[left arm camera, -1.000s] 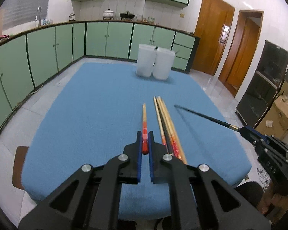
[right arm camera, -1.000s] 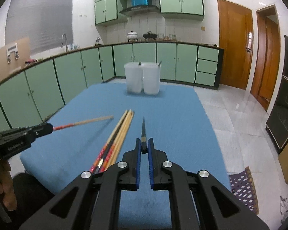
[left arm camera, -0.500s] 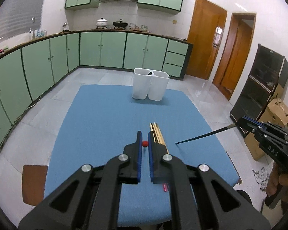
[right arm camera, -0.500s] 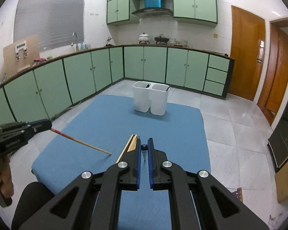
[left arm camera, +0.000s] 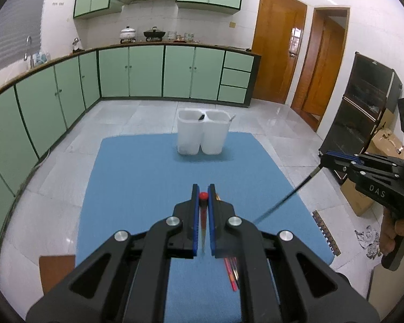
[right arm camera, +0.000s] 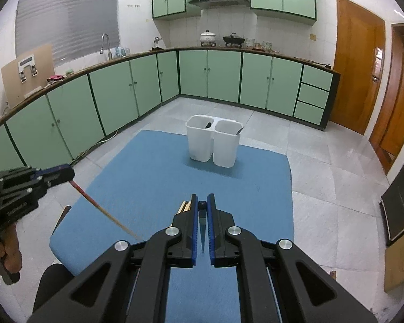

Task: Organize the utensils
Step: 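Lift and carry both chopsticks toward the white utensil holder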

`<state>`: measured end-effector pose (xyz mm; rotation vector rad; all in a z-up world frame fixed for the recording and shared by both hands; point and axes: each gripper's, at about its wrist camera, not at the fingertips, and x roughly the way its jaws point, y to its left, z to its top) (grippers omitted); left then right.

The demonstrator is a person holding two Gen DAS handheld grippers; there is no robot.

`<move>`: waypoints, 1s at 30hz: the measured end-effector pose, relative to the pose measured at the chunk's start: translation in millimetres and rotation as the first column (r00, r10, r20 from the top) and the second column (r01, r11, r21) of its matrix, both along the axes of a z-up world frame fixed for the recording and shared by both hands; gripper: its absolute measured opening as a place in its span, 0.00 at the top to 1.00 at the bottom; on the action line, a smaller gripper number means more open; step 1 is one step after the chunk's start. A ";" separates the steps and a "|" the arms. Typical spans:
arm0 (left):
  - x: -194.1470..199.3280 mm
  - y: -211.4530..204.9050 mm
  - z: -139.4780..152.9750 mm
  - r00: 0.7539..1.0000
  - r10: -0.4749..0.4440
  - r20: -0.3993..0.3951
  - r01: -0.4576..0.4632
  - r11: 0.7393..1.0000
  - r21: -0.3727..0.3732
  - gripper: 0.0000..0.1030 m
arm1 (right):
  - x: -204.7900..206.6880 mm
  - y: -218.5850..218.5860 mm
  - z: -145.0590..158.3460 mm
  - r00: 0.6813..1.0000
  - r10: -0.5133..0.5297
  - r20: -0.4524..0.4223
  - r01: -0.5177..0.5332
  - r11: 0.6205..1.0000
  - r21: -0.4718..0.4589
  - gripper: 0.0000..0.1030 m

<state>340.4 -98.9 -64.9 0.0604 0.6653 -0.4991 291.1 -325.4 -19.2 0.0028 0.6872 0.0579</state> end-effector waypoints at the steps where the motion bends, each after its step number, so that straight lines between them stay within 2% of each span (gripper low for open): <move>1: 3.7 -0.3 3.5 1.000 -0.003 -0.001 0.003 1.000 -0.001 0.95 | 3.0 0.4 3.0 1.000 0.004 -0.003 -0.004 1.000 -0.003 0.94; 7: 33.2 -15.0 38.5 0.999 -0.025 0.025 0.025 1.000 0.013 0.95 | 29.1 -2.6 32.7 1.000 0.014 -0.023 -0.014 1.000 0.000 0.94; 13: 69.3 -35.5 74.0 0.997 -0.047 0.061 0.046 0.999 0.019 0.95 | 69.6 -10.7 72.7 1.000 0.002 -0.002 -0.002 1.000 0.014 0.94; 20: 129.8 -58.3 117.1 0.993 -0.006 0.117 0.007 1.000 -0.009 0.95 | 130.0 -20.4 118.5 0.998 -0.037 0.048 0.035 0.999 0.038 0.94; 26: 185.2 -87.7 140.4 0.988 0.022 0.153 -0.018 0.999 -0.028 0.95 | 186.4 -30.1 137.4 0.992 -0.082 0.093 0.078 0.996 0.044 0.94; 30: 221.4 -106.5 145.5 0.981 0.051 0.187 -0.044 0.998 -0.042 0.95 | 224.4 -42.3 134.1 0.987 -0.113 0.115 0.109 0.993 0.041 0.94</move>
